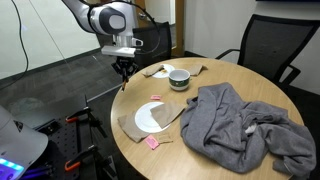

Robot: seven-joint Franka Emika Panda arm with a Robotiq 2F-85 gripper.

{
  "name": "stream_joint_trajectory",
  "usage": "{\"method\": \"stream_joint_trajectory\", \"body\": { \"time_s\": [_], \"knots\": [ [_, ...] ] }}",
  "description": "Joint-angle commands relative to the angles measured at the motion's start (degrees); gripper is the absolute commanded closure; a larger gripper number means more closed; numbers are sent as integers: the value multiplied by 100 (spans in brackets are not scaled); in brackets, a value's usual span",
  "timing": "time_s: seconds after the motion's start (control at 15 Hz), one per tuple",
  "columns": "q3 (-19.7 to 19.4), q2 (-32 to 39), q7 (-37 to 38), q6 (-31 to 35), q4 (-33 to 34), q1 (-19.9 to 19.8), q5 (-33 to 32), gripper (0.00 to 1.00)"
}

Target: Pick up the pen from the mug cup and put it on the table.

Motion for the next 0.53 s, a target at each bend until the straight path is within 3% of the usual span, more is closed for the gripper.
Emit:
{"method": "stream_joint_trajectory", "body": {
  "time_s": [0.0,0.47],
  "knots": [
    [134,172,-246,332,-130,-68,61,96],
    [245,750,-542,978,-136,-157,-26,96]
  ]
}}
